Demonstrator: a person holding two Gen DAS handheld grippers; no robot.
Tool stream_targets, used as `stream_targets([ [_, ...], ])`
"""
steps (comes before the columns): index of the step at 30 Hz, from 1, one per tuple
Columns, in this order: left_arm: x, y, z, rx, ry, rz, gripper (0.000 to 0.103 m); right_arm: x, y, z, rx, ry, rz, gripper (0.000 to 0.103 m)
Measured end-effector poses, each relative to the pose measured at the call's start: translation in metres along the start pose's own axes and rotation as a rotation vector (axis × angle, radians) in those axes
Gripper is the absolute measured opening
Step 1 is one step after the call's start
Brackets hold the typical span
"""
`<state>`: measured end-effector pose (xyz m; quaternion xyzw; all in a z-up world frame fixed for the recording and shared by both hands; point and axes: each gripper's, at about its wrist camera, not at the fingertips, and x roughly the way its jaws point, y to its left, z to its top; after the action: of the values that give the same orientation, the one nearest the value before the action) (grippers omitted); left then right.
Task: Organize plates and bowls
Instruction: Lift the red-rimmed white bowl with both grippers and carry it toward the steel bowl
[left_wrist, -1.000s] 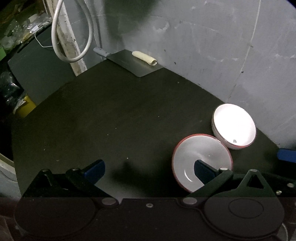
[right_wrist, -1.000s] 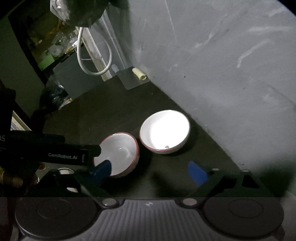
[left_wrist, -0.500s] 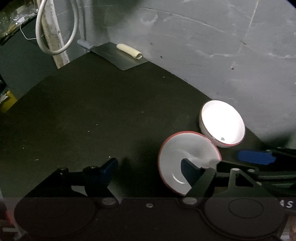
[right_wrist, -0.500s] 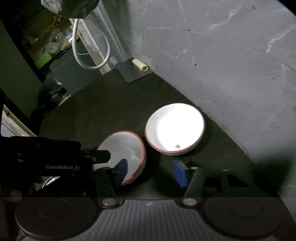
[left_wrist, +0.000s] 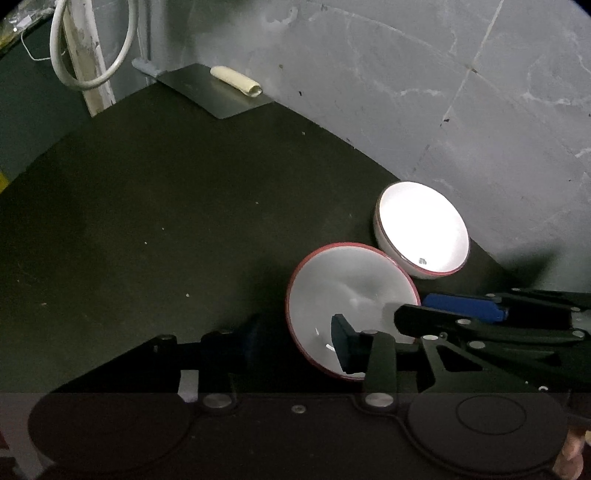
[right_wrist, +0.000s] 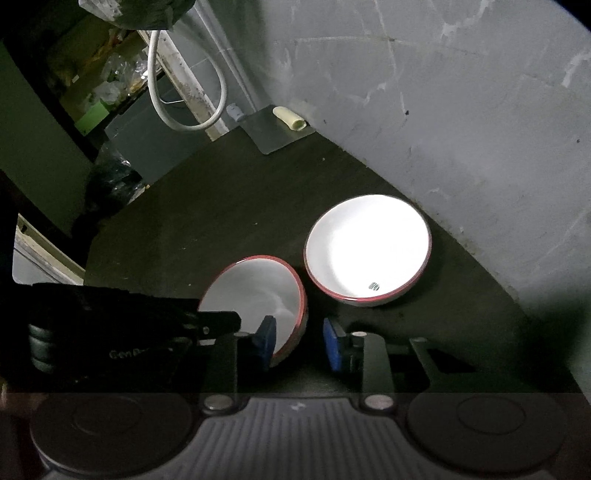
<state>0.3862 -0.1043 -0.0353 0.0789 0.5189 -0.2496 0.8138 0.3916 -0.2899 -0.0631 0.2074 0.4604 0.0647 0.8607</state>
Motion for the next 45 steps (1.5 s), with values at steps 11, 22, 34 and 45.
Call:
stream_targets([
  [11,0.001,-0.001,-0.005,-0.007,0.005,-0.010,0.018,0.004,0.002,0.000,-0.004,0.008,0.010,0.015],
  [22,-0.016,-0.001,-0.018,-0.010,-0.033,-0.018,0.018,-0.007,0.005,-0.008,-0.021,0.004,0.044,0.015],
  [34,-0.055,-0.016,-0.035,0.022,-0.137,-0.078,0.018,-0.052,0.000,-0.020,-0.038,-0.040,0.096,0.015],
  [45,-0.076,-0.039,-0.048,0.063,-0.180,-0.133,0.018,-0.089,-0.010,-0.035,-0.045,-0.078,0.102,0.015],
])
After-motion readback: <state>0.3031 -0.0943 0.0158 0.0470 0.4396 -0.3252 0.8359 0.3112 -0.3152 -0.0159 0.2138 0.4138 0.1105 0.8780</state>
